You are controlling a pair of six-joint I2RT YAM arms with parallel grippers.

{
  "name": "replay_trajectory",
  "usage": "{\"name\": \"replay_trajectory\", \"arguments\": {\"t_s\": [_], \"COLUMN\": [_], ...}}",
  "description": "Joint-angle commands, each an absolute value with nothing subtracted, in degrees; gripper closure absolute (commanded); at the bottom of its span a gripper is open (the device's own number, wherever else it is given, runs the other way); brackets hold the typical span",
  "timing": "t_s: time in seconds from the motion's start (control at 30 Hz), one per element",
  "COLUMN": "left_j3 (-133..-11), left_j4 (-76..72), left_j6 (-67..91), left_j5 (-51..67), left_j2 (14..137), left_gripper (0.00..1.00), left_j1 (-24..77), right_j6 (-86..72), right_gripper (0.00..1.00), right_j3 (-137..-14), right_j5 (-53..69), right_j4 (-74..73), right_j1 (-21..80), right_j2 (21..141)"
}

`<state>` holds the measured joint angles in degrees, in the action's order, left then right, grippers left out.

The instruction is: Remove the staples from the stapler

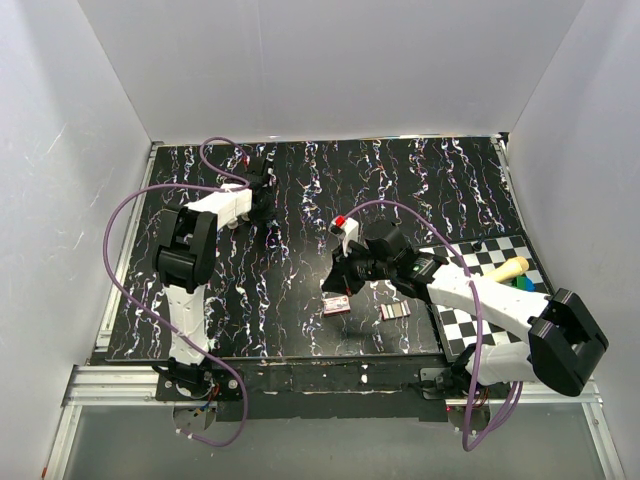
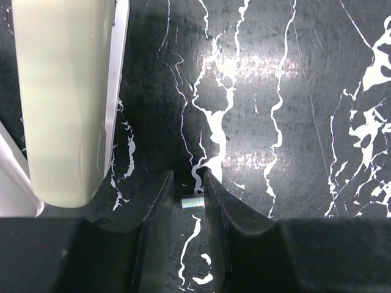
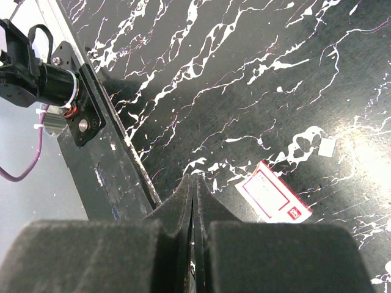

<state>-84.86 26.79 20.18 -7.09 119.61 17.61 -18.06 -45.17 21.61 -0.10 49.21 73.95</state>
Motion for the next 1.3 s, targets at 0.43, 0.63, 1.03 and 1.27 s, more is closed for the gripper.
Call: {"name": "replay_trajectory", "arguments": {"t_s": [0.43,0.63,1.03,1.27], "left_j3": [-73.39,-70.76,-72.85,-77.07], "left_j4": [27.86,27.07,31.02,32.08], "left_j6": [22.85,23.2,19.96,15.39], "left_j5": [-4.84,-4.4,-12.65,-12.93], "left_j2": [110.75,108.99,103.18,105.2], "left_gripper": [0.77,0.78,0.65,0.57], "left_j1": [22.76,26.27,28.13,24.35], "right_j6": [-19.69,-19.95,-20.39,-20.13], "right_gripper": [0.99,0.99,0.99,0.99], "right_j3": [-42.45,-41.4,-42.1,-42.19], "right_j5": [21.62,20.57,19.42,18.63], "right_j4": [0.27,-1.76,-3.08,-2.99], "right_j1": [49.66,49.83,50.1,50.1], "right_j2": [66.19,62.67,62.14,63.28]}}
